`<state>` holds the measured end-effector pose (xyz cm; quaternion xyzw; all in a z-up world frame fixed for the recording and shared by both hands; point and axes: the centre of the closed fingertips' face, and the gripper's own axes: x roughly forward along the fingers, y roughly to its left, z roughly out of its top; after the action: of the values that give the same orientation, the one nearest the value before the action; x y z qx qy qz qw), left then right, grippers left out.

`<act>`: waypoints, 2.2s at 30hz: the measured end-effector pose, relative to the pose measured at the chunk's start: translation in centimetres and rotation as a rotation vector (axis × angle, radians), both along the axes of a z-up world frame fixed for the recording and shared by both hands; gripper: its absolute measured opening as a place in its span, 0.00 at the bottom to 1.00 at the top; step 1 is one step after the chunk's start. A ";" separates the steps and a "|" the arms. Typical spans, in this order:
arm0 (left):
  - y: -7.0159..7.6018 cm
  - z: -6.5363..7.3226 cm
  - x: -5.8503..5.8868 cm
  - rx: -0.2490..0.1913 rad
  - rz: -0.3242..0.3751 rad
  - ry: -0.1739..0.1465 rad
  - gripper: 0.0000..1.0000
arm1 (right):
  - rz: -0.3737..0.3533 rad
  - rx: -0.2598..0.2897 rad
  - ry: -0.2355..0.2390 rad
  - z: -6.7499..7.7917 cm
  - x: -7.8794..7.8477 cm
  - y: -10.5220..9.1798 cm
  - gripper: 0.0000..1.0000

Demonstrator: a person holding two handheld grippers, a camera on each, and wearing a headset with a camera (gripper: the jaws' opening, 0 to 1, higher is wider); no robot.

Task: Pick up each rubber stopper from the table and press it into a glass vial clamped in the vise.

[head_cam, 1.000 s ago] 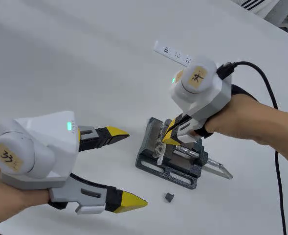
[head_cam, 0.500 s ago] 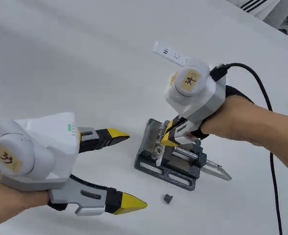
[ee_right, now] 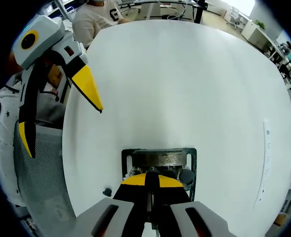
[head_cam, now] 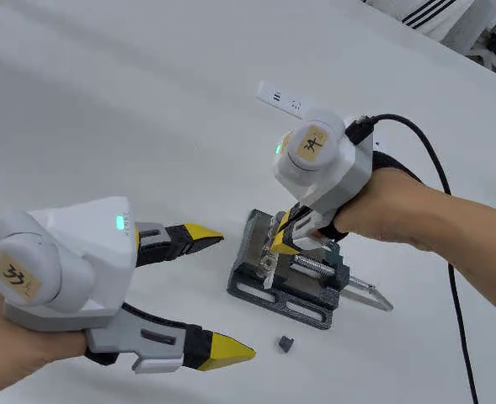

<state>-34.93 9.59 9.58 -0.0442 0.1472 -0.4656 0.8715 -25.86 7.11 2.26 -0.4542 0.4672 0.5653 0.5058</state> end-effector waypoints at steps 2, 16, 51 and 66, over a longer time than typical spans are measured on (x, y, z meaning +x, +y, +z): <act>0.1 0.1 -0.2 0.007 -0.001 0.001 0.73 | -0.024 0.036 0.014 0.2 0.0 0.0 0.00; 1.3 0.6 -0.8 0.029 0.022 -0.004 0.73 | -0.001 0.064 -0.031 0.5 -0.2 -0.1 0.02; 0.9 0.7 -1.5 0.068 -0.003 0.005 0.71 | -0.063 0.179 -0.053 0.9 -0.3 -0.5 0.08; 0.5 0.9 -1.7 0.093 -0.025 0.009 0.70 | -0.184 0.309 -0.108 3.8 0.1 -3.0 0.10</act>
<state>-36.62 10.08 10.43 -0.0037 0.1730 -0.4690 0.8661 -25.79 4.15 6.02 -0.3563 0.3865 0.5564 0.6435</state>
